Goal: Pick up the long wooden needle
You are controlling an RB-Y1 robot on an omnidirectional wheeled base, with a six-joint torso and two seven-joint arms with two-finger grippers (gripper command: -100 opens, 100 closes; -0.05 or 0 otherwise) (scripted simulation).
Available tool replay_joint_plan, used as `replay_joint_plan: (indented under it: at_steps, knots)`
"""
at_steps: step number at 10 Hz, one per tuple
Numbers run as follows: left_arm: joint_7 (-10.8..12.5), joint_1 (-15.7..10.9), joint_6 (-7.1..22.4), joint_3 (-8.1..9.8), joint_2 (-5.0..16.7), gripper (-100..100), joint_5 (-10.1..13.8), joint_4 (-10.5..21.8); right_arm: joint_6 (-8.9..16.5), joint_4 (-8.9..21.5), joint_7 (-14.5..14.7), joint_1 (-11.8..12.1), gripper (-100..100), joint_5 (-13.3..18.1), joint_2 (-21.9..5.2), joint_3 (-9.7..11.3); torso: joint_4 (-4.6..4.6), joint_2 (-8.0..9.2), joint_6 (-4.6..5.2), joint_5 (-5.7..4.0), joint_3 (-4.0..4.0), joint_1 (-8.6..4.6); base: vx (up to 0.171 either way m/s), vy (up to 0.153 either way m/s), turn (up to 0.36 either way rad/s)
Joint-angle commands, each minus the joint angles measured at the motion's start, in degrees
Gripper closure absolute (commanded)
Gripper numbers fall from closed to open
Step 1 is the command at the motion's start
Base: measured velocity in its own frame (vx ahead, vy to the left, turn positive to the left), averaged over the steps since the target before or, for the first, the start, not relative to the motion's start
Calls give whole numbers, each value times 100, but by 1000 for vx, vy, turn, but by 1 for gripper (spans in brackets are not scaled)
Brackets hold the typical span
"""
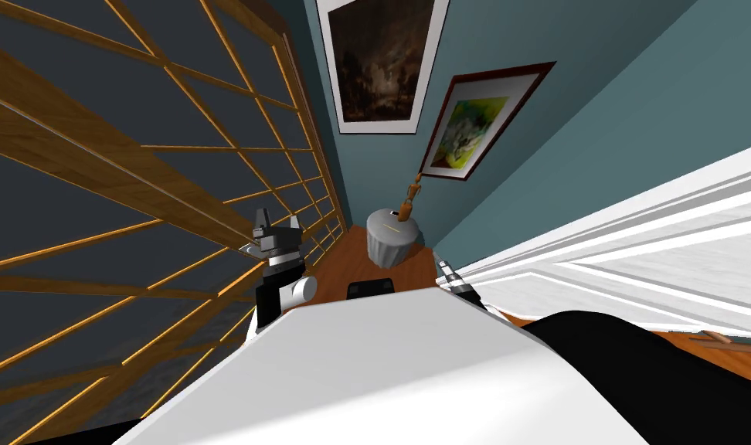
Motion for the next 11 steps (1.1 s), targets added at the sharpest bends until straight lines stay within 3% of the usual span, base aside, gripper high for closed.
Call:
replay_joint_plan:
  at_steps: [1, 2, 3, 5, 8, 11]
  knots:
    - [0, 0, 0, 0, 0, 0, 0, 0, -40, 286, 81, 153, -100, 28, -202, 32, 0, 0, 0, 0, 0, 0, -39, -26, 375]
    - [0, -1, 0, -1, 0, 0, 0, 0, -40, 410, 81, 153, -100, 28, -202, 32, 0, 0, -6, 1, 0, 3, -27, -24, 268]
    - [0, 0, 0, 0, 0, 0, 0, 0, -86, 568, 153, 255, -100, 66, -370, 77, -1, -5, -1, 1, -2, 4, -17, -19, 323]
    - [0, 0, 0, 0, 0, 0, 0, 0, -86, 766, 153, 255, -100, 66, -370, 77, -2, -13, -1, 1, -7, 5, -7, -16, 128]
    - [0, 1, 0, 0, 0, 0, 0, 0, -167, 1276, 287, 452, -100, 168, -696, 185, -4, -18, -1, 1, -11, 7, -1, -10, 341]
    - [0, 0, 0, 0, 0, 0, 0, 0, -202, 1779, 348, 547, -100, 230, -853, 248, -5, -25, -4, 2, -14, 8, 12, -11, 281]
